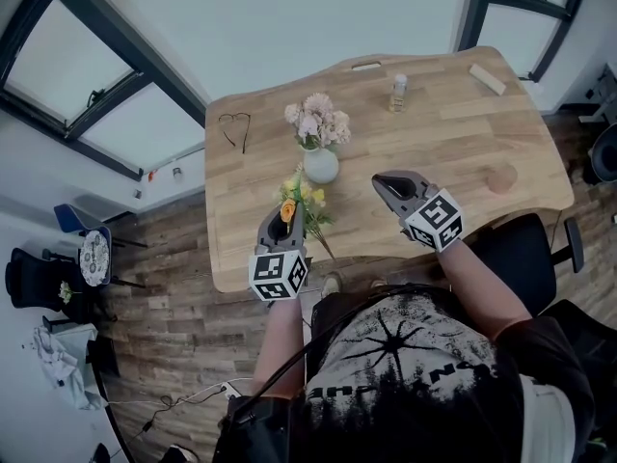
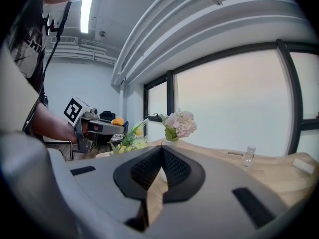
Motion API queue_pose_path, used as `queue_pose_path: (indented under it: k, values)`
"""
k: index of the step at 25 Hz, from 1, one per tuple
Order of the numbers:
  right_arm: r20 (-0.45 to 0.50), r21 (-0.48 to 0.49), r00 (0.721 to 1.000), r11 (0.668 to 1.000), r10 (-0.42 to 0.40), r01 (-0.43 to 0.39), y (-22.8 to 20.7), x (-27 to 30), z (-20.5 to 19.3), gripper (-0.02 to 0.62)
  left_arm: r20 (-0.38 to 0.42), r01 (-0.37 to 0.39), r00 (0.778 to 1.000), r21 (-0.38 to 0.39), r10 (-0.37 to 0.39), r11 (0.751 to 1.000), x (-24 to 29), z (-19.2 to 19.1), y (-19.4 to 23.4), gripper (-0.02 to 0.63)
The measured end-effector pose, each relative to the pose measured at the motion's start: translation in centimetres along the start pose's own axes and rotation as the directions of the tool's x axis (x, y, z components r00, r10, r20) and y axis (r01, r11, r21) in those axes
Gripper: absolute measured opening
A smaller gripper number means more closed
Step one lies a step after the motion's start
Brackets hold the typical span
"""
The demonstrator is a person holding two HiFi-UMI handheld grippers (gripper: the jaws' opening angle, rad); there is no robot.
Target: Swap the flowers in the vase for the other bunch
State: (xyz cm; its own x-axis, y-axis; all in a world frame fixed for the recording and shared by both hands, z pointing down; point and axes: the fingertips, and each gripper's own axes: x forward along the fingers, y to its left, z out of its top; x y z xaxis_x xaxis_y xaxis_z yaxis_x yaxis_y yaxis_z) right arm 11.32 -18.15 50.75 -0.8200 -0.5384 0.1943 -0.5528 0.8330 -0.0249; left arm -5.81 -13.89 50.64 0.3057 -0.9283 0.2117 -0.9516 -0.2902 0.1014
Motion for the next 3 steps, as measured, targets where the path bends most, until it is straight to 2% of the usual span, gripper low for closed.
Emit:
queue_pose_path:
  k: [3]
  values:
    - [-0.013,0.001,1.000,1.000,0.000,0.000,-0.01,0.17,-0.46,0.017,0.001,0.004,1.000,0.002,-0.004,1.000,0.03,0.13,-0.10,0.072]
